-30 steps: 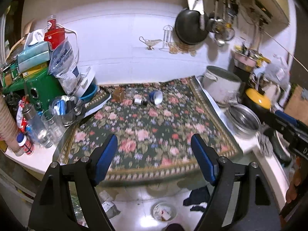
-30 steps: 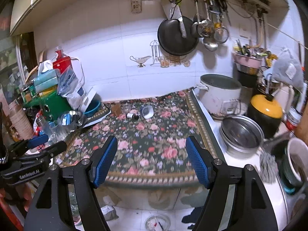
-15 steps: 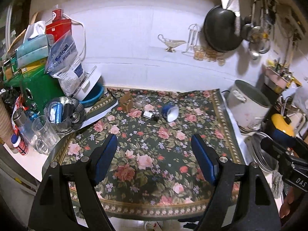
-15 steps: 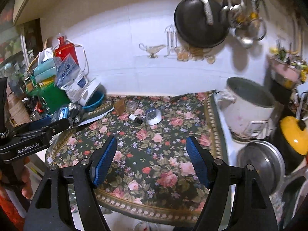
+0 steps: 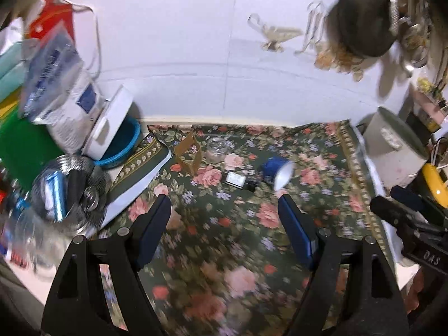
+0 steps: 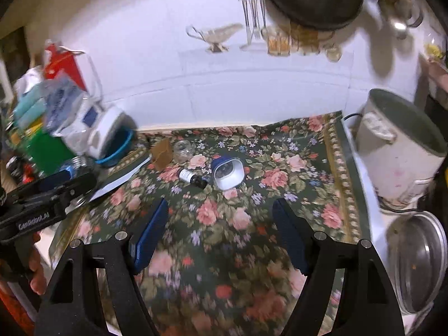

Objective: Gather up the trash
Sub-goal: 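Reach left gripper to brown medicine bottle while right gripper reaches blue cup, then grasp brown medicine bottle with left gripper while right gripper grasps blue-white cup, then carry medicine bottle and cup down toward the white floor bin, then open left gripper over the bin while right gripper drops the cup, then raise both grippers back up to the floral cloth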

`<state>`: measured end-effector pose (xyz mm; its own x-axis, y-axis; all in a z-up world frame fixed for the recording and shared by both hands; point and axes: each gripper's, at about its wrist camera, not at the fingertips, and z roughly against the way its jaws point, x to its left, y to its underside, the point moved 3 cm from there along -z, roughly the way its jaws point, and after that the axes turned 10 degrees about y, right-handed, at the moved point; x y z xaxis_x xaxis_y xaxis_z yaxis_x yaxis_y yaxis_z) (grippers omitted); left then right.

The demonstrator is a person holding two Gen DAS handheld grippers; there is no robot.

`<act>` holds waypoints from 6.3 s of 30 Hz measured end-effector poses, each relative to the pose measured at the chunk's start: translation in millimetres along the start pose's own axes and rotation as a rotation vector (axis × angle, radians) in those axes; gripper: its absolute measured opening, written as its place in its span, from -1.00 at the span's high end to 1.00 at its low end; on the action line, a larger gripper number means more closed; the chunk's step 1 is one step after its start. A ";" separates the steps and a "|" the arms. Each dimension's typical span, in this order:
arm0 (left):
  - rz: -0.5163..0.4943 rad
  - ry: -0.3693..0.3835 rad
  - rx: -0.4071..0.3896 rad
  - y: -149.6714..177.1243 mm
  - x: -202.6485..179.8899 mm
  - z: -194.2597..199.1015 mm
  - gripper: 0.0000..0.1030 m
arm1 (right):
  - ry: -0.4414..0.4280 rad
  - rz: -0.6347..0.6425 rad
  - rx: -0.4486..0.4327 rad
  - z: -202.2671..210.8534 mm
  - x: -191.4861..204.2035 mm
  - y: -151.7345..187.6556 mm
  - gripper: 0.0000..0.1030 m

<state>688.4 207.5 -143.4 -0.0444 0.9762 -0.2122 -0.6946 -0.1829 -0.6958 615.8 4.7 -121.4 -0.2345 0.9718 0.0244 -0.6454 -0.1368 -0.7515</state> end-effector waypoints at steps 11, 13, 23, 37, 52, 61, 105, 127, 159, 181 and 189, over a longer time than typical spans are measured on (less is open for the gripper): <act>-0.012 0.065 0.223 -5.9 59.7 -138.4 -0.51 | 0.000 -0.060 0.173 -157.1 33.0 -20.0 -0.16; -0.014 0.078 0.247 -5.0 63.3 -153.9 -0.51 | -0.002 -0.077 0.201 -178.5 34.8 -19.0 -0.11; -0.009 0.153 0.303 -11.4 55.0 -207.1 -0.51 | -0.043 -0.150 0.248 -224.8 27.6 -22.4 0.85; 0.000 0.204 0.344 -14.8 33.2 -268.1 -0.59 | 0.054 -0.214 0.187 -188.1 -22.0 -25.6 0.89; -0.133 0.137 0.335 10.0 18.2 -253.7 0.37 | 0.062 -0.223 0.173 -163.7 -32.4 -19.5 0.89; -0.080 0.159 0.287 12.5 7.7 -203.2 0.48 | 0.025 -0.202 0.145 -135.0 -36.5 -14.4 0.89; -0.112 0.178 0.021 216.6 -57.1 193.1 0.48 | -0.020 -0.095 -0.041 172.9 41.1 173.9 0.89; -0.067 0.176 0.282 384.0 -53.7 154.1 0.48 | -0.001 -0.107 0.199 159.0 50.8 320.8 0.89; 0.035 0.220 0.545 601.8 -55.9 -143.3 0.25 | -0.104 -0.010 0.455 -86.6 -8.5 490.9 0.74; 0.037 0.136 0.497 529.1 -58.3 -42.5 0.13 | -0.055 -0.050 0.468 -25.4 -21.9 444.3 0.19; 0.009 0.145 0.409 454.5 -69.9 54.6 0.13 | -0.018 -0.057 0.426 52.8 -13.3 393.7 0.19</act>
<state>336.6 62.5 -407.4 0.0293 0.9430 -0.3316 -0.9232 -0.1017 -0.3707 326.5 -72.3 -382.8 -0.1999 0.9771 0.0723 -0.8993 -0.1536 -0.4094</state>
